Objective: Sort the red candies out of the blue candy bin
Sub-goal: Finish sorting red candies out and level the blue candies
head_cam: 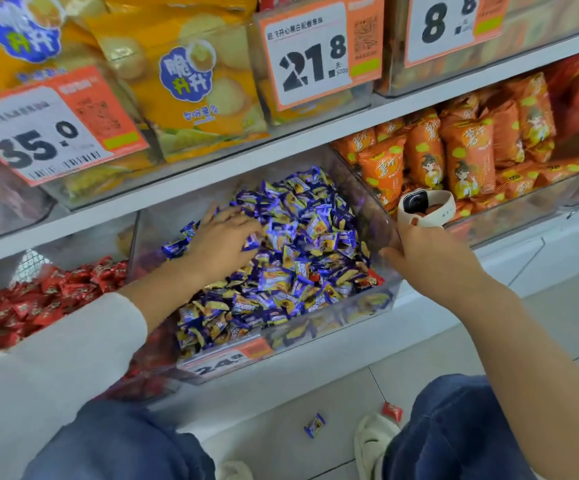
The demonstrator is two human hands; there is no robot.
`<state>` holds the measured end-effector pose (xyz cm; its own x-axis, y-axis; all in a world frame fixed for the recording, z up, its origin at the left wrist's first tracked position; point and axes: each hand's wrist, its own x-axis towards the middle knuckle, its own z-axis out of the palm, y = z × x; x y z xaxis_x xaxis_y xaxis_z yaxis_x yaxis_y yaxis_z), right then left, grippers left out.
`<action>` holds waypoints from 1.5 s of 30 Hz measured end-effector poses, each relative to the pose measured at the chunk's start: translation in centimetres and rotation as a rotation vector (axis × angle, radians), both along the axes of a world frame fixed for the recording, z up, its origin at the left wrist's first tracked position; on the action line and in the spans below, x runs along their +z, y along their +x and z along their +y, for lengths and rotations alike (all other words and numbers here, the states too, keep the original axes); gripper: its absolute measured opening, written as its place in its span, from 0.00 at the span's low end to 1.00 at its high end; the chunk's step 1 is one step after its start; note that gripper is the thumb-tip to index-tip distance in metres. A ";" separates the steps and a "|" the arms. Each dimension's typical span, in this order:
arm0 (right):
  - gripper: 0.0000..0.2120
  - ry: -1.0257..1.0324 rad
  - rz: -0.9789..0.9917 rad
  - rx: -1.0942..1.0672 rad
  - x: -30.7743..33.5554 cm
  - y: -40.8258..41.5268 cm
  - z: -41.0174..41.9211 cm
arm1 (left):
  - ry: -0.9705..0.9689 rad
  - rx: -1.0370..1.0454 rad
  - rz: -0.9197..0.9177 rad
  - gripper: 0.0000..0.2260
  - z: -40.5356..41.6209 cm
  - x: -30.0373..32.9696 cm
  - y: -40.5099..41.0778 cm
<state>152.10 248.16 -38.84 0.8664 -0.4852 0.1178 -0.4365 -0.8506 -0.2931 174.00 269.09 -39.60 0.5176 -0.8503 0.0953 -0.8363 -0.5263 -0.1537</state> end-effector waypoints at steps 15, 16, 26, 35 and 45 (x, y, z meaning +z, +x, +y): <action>0.13 -0.055 -0.004 0.006 -0.2 0.0 0.1 | 0.329 -0.945 -0.307 0.17 -7.0 -3.1 -7.0; 0.13 -0.050 -0.004 0.008 -0.3 0.1 0.0 | 0.376 -0.947 -0.327 0.17 -7.8 -3.4 -6.8; 0.13 -0.084 -0.009 0.011 -0.6 0.1 -0.2 | 0.629 -0.319 -0.454 0.22 -10.9 -3.1 -7.3; 0.09 -0.061 0.005 -0.010 -0.2 0.1 -0.1 | 0.245 0.077 -0.222 0.26 -4.3 0.0 -4.7; 0.11 -0.051 0.008 -0.019 -0.3 0.2 0.1 | 0.060 0.369 0.072 0.23 3.6 1.6 -3.2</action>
